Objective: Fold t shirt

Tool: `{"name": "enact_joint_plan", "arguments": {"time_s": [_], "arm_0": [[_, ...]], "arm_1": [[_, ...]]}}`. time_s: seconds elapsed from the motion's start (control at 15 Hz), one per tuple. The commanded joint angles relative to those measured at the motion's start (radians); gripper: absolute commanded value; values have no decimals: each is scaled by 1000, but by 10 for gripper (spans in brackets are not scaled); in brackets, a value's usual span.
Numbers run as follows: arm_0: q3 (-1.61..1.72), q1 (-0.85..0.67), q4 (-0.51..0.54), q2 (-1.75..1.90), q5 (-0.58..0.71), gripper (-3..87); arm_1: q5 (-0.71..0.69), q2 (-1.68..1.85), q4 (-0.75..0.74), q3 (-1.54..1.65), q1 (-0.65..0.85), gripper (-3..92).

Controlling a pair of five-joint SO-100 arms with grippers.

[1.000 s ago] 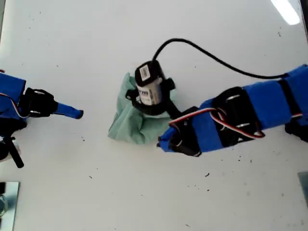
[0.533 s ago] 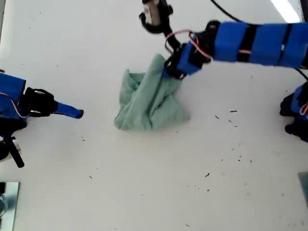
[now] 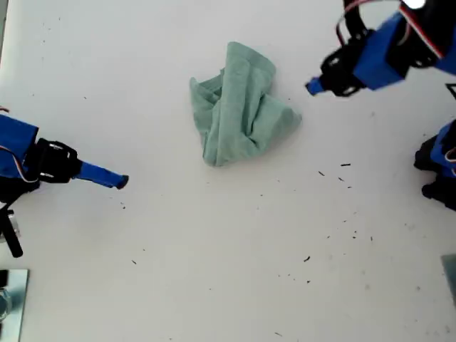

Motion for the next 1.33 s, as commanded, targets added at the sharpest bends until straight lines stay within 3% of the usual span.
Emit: {"name": "enact_joint_plan", "arguments": {"time_s": [0.0,0.2,0.33,0.8,0.93,1.0,1.07,1.27], "arm_0": [[9,38,-14,6,-3,153],[9,40,-14,6,-3,153],[9,40,-14,6,-3,153],[8,37,-14,6,-2,153],[8,37,-14,6,-2,153],[8,37,-14,6,-2,153],[8,37,-14,6,-2,153],[8,37,-14,6,-2,153]], "arm_1": [[181,393,-55,400,-86,21],[449,851,-57,873,-204,21],[611,1210,80,1077,-273,21],[1028,1201,83,1129,-288,49],[756,1201,83,1129,-275,54],[545,1201,83,1129,-268,55],[218,1201,83,1129,-272,54],[181,1201,92,1124,-276,47]]}}
